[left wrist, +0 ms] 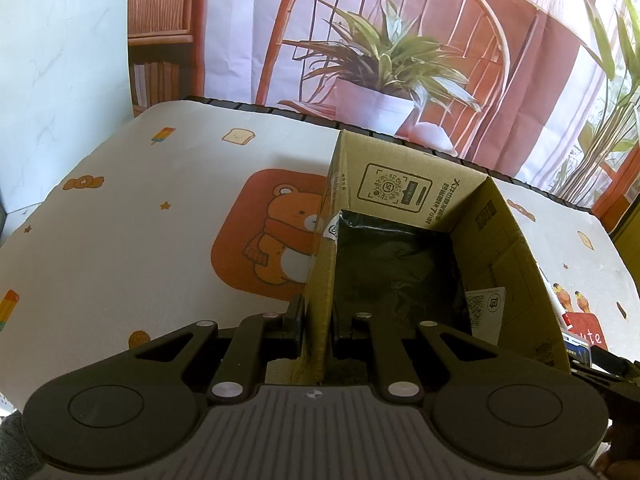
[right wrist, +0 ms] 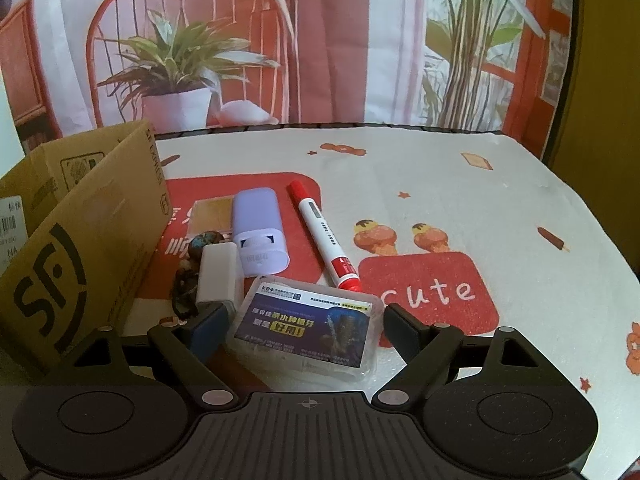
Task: Organize rigid objects
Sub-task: 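Grip the box wall with the left tool while the right tool closes on the clear card case, then lift the clear card case with the right tool and drop it into the box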
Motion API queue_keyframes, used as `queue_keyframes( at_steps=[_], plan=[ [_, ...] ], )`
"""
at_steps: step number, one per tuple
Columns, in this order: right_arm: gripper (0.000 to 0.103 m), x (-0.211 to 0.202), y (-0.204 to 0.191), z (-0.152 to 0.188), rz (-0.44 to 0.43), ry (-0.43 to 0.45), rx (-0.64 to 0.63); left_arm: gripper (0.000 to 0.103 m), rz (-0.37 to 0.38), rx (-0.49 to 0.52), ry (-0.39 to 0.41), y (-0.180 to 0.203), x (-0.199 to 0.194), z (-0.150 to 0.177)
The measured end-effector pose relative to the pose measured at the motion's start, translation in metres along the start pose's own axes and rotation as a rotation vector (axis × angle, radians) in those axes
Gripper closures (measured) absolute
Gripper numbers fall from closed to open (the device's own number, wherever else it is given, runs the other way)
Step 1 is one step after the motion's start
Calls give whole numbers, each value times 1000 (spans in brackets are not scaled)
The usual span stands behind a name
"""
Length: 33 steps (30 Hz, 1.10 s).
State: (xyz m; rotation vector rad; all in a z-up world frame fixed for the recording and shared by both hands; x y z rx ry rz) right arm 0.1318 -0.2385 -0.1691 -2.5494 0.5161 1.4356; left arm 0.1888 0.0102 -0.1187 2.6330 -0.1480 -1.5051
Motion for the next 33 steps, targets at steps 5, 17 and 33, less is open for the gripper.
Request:
queue_keyframes(
  at_steps=[5,17,33],
  plan=[
    [20,1,-3,1,18,-2,-22,89,0,0,0,0,0,0],
    [22,-12,8,-2,44,49,19,89,5,-1,-1,1,-1,-1],
    [22,-74,-36,-77,-167,213,-125,89,11,-2,-3,1,0,-1]
  ],
)
Point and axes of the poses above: each gripper's, at about its wrist camera, not at the fingertips, and x roughly the way its jaws point, y to its right, z to its underside, the point moved 1 cm from there along x, roughly the way its jaws point, and after that the axes turned 13 degrees about -y, right-handed, at the moved point
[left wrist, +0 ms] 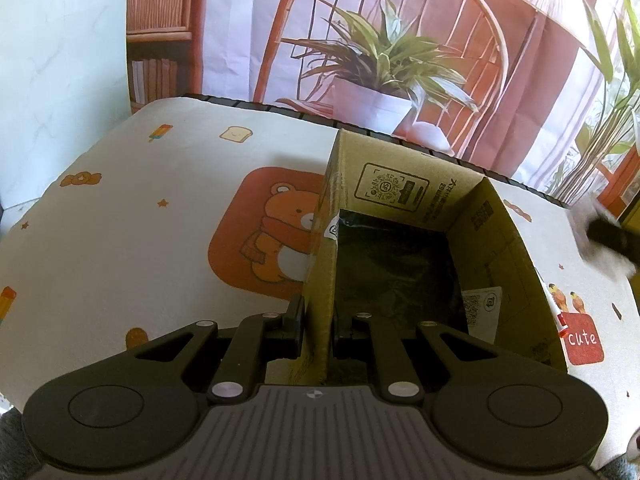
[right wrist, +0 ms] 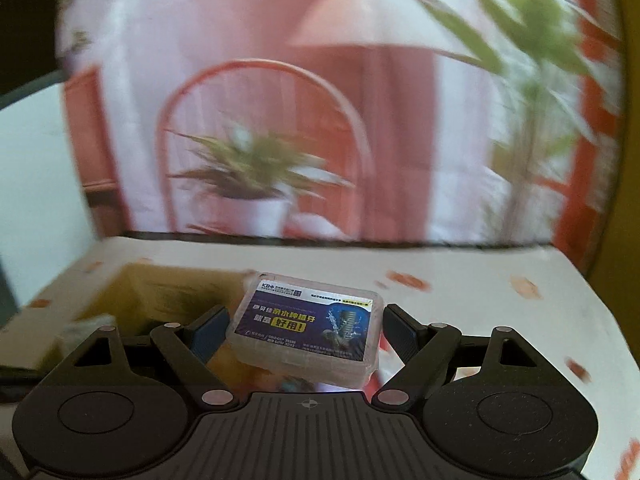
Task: Organize rigid objects
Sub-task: 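Lift the clear card case with the right tool and drop it into the box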
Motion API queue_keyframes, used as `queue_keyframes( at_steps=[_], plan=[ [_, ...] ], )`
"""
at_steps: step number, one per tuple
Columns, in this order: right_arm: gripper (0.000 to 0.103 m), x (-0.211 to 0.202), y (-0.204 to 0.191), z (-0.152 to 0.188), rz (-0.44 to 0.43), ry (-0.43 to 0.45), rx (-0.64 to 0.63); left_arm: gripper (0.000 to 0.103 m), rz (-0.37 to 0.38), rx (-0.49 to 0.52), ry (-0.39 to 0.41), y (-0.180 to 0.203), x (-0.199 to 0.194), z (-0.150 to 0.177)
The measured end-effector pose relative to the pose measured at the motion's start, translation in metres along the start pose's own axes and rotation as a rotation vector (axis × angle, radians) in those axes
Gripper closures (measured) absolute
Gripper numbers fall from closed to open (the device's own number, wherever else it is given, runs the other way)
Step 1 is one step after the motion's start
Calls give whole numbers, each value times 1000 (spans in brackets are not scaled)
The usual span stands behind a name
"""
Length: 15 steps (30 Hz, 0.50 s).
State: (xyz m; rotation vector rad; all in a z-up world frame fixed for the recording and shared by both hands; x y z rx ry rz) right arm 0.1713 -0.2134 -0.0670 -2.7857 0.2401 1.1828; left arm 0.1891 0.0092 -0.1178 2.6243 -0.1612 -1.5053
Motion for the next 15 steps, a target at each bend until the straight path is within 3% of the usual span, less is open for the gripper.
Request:
queue_keyframes(
  at_steps=[9,15],
  plan=[
    [22,42,-76,-36,-198,-109,-166,89,5,-2,1,-1,1,2],
    [22,74,-102,-51,-236,-201,-125,89,14,-6,3,-4,1,2]
  ],
)
Point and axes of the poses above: each gripper's, at about its wrist camera, not at the fingertips, and x roughly the way its jaws point, y to its right, z to its underside, the point moved 1 cm from there along x, roughly the way its jaws point, and after that the axes turned 13 degrees about -y, right-handed, at the moved point
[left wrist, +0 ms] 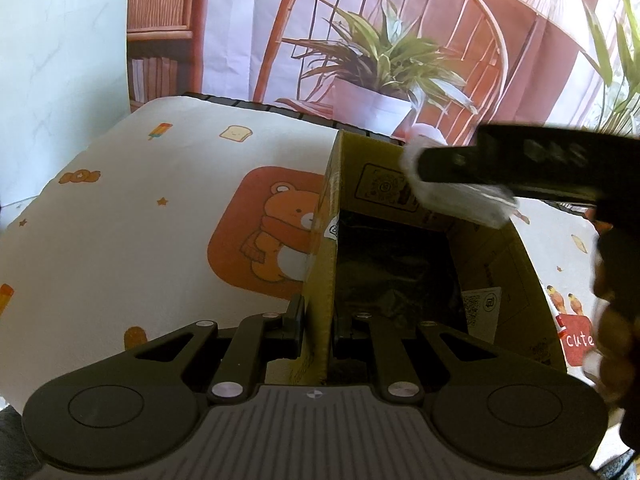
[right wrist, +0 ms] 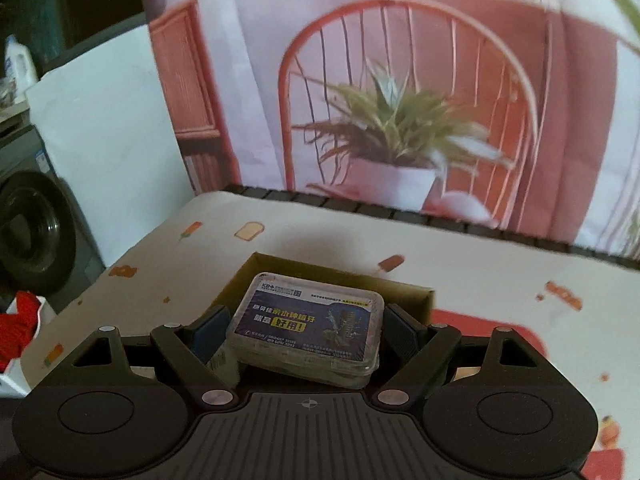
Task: Organize rigid objects
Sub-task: 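Lift the clear card case with the right tool and drop it into the box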
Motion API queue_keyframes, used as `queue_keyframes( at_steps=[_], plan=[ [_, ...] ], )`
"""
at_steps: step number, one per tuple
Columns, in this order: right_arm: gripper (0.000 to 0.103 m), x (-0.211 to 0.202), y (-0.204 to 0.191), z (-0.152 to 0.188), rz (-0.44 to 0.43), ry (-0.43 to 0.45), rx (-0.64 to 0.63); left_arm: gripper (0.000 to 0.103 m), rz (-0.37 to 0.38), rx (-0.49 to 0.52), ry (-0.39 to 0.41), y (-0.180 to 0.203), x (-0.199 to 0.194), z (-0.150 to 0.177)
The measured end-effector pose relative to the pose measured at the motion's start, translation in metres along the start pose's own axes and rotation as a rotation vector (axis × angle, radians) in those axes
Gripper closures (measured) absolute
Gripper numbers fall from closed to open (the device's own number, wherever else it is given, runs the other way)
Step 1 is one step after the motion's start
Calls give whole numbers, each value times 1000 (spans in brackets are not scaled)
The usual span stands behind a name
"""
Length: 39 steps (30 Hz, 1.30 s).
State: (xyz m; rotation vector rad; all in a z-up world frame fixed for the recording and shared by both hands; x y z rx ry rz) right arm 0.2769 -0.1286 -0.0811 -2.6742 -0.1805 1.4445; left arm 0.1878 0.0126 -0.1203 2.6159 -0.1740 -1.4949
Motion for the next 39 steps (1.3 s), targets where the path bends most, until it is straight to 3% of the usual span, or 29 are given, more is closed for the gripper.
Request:
queue_keyframes(
  at_steps=[11,20,32,39],
  plan=[
    [22,50,1,-6,-31,-160,184,88,12,-4,2,-2,0,0],
    [22,61,-5,-9,48,-181,166,88,15,-1,6,-2,0,0],
    [16,58,-1,-10,8,-172,183,88,18,-6,4,-2,0,0],
    [0,36,14,-5,-8,-121,215,88,17,-7,3,-2,0,0]
  ],
)
Point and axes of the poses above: each gripper's, at about its wrist camera, not at the fingertips, and x roughly the way its jaws point, y to its right, z to its underside, the point moved 1 cm from there along x, roughly the way its jaws point, and after that the axes turned 13 degrees about -y, right-handed, at the moved point
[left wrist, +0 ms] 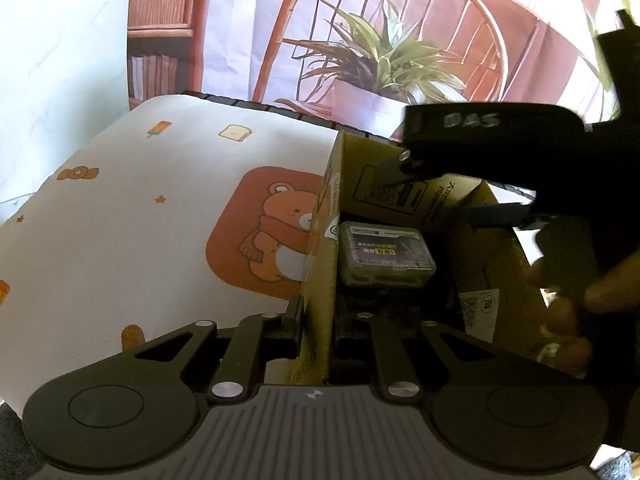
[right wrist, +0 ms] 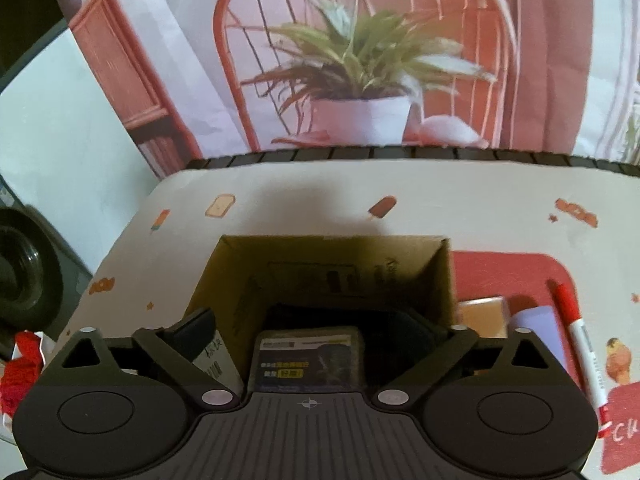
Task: Organize rigid objects
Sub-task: 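Lift the clear card case with the right tool and drop it into the box, then grasp the red lipstick tube with the right tool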
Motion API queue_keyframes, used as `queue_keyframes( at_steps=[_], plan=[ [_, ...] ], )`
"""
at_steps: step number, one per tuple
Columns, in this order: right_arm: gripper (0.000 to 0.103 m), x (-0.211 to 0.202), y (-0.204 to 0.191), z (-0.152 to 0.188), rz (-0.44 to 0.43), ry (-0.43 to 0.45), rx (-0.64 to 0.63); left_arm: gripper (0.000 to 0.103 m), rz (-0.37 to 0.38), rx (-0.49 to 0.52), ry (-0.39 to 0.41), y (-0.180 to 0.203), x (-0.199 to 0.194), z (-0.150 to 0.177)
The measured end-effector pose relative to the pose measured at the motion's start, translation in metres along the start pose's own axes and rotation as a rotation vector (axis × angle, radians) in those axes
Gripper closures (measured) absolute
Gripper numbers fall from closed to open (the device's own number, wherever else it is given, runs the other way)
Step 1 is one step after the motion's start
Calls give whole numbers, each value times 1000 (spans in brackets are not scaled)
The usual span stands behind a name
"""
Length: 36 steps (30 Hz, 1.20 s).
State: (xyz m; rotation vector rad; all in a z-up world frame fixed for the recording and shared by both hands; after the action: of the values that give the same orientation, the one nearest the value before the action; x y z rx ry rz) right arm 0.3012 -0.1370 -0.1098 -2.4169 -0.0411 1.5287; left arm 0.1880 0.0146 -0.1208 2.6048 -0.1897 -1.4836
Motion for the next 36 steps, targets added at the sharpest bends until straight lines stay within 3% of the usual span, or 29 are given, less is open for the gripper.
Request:
queue_keyframes(
  at_steps=[14,23,36],
  plan=[
    [0,-69,43,22,29,232,-21,88,-8,10,-2,1,0,0],
    [0,-88,79,56,108,328,-4,88,-20,21,0,3,0,1],
    [0,-86,148,122,187,324,128,88,-14,12,-7,2,-1,0]
  ],
)
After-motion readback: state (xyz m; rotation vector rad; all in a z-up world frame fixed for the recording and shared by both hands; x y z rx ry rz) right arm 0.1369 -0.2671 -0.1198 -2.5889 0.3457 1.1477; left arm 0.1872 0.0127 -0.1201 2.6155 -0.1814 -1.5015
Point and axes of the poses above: each gripper's, at about its wrist camera, not at the fingertips, and x roughly the way its jaws point, y to its right, z to its underside, the point moved 1 cm from there along x, roughly the way its jaws point, and after that the axes turned 13 degrees about -y, right-handed, at the moved point
